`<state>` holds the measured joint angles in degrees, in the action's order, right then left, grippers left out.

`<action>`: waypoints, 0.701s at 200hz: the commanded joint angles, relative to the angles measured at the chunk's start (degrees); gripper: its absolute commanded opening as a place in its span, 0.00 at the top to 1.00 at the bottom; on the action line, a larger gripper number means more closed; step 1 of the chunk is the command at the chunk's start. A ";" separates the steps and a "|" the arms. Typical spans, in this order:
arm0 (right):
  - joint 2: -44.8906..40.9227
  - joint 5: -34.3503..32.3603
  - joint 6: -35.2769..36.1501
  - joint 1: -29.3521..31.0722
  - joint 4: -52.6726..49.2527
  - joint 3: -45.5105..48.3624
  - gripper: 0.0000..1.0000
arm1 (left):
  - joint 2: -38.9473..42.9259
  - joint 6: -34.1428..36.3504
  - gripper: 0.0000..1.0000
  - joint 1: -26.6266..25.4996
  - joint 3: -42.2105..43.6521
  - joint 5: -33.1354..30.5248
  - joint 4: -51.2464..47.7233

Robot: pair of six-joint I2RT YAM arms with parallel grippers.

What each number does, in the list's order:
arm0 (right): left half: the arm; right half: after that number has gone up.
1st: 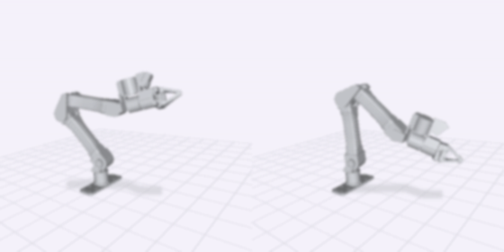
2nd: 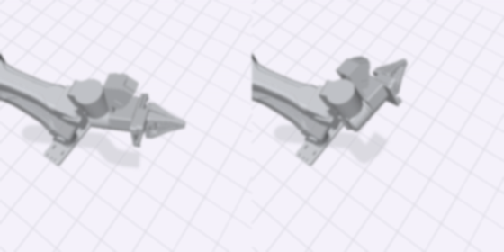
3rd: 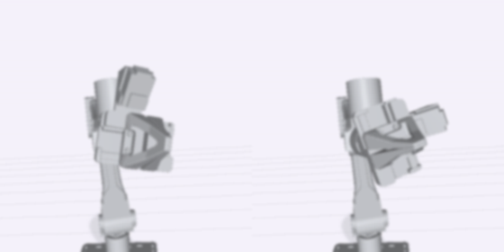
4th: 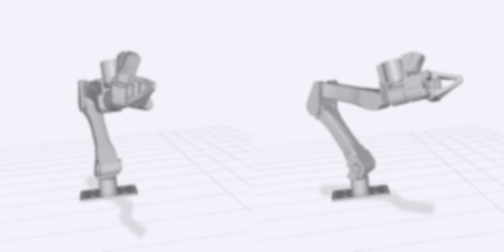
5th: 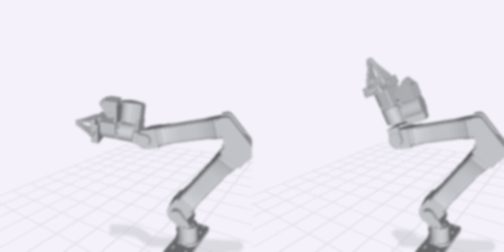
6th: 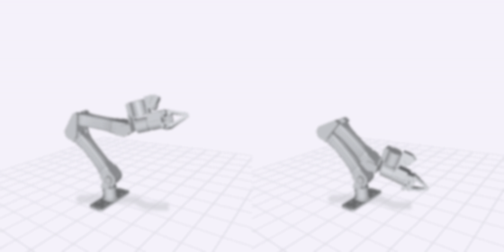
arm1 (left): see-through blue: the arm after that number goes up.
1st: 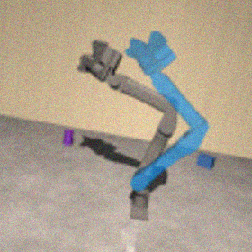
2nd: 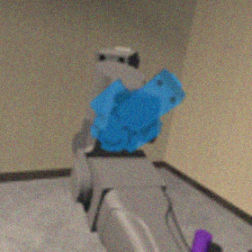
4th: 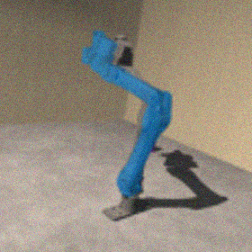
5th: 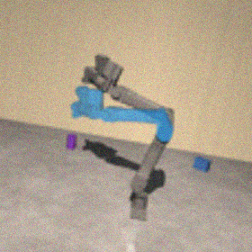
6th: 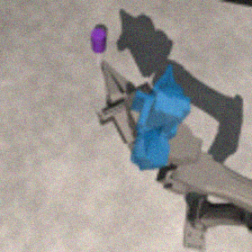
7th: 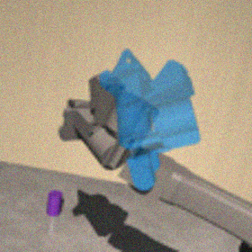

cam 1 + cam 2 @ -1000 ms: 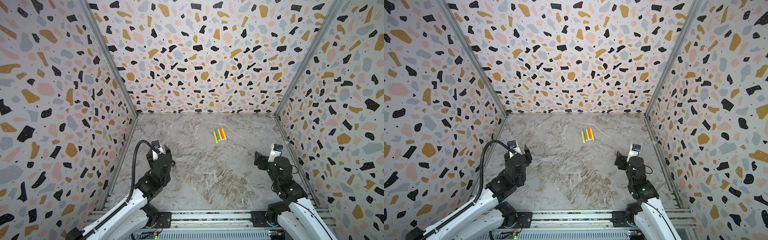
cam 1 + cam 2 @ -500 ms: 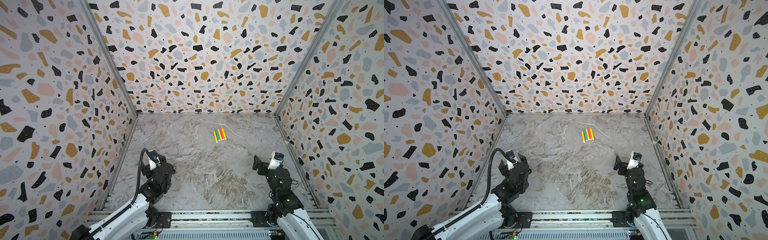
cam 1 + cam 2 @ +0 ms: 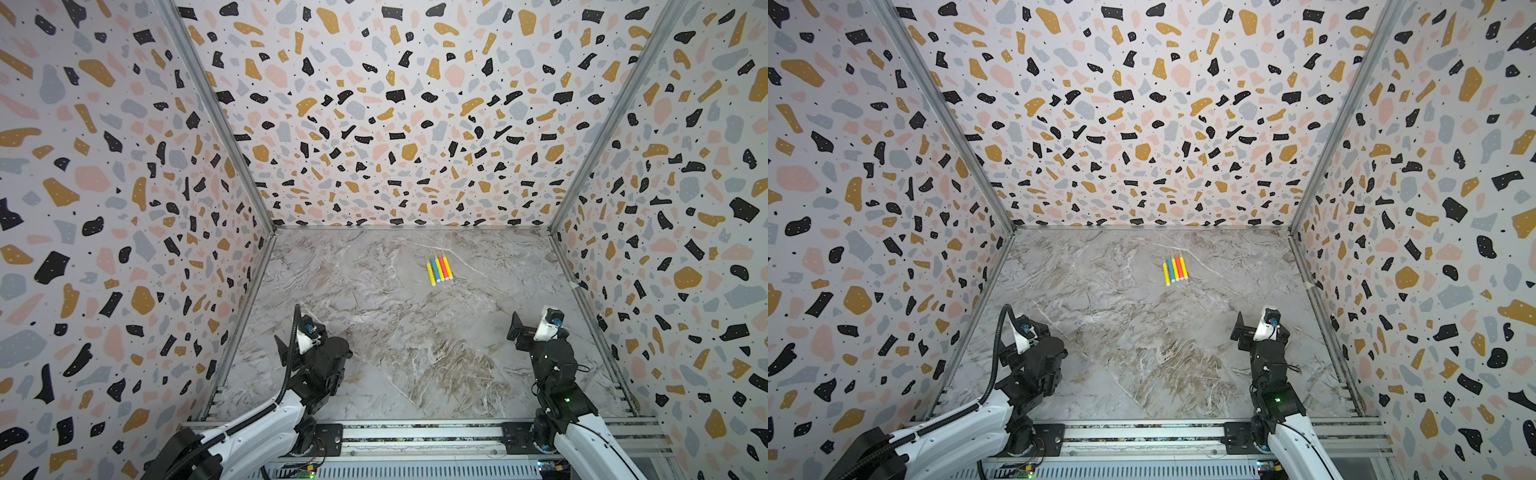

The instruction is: Insert the pens into the pen caps

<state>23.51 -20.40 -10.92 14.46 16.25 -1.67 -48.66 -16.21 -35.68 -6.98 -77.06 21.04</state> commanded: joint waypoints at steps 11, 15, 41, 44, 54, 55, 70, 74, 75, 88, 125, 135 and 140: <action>-1.68 -1.60 2.65 0.21 9.32 3.95 0.01 | 1.81 -0.48 0.16 0.26 0.99 -4.36 6.39; -1.71 -2.23 2.43 0.22 10.11 4.23 0.01 | 2.25 0.26 0.16 0.26 1.57 -4.57 7.59; -0.22 -5.46 1.91 0.22 19.14 7.38 0.01 | 5.10 6.30 0.16 0.35 6.22 -5.02 19.52; 0.15 -5.87 1.75 0.22 20.42 7.86 0.01 | 5.28 6.81 0.16 0.35 6.64 -5.01 20.55; 2.09 -7.67 0.86 0.22 25.17 8.98 0.01 | 5.50 8.13 0.10 0.72 7.65 -4.72 23.35; 2.39 -7.87 0.79 0.22 25.56 9.06 0.01 | 5.46 8.30 0.10 0.75 7.71 -4.66 23.66; 7.43 -9.77 0.41 0.22 30.78 9.07 0.01 | 4.47 9.01 0.09 2.08 8.02 -3.15 25.93; 9.25 -9.91 0.66 0.22 32.10 8.76 0.01 | 4.04 9.19 0.09 2.59 8.04 -2.64 26.49; 9.70 -9.87 0.74 0.22 32.40 8.64 0.01 | 3.94 9.23 0.09 2.70 7.99 -2.47 26.63; 16.10 -9.74 1.48 0.23 36.95 7.62 0.01 | 1.93 9.78 0.09 4.04 8.07 -1.35 29.85; 33.85 -9.75 6.82 0.31 57.61 6.93 0.01 | -4.99 11.02 0.09 9.22 7.88 5.79 38.73; 38.20 -9.66 7.55 0.23 63.93 7.10 0.01 | -6.91 11.13 0.09 10.60 7.48 7.61 40.51; 40.15 -9.51 7.83 0.23 66.58 7.14 0.01 | -7.93 11.40 0.09 11.20 7.35 8.44 41.58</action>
<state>57.52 -28.86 -6.57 14.55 63.51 -0.30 -53.36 -6.11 -27.18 -0.43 -73.63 52.27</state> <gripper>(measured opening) 0.990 0.911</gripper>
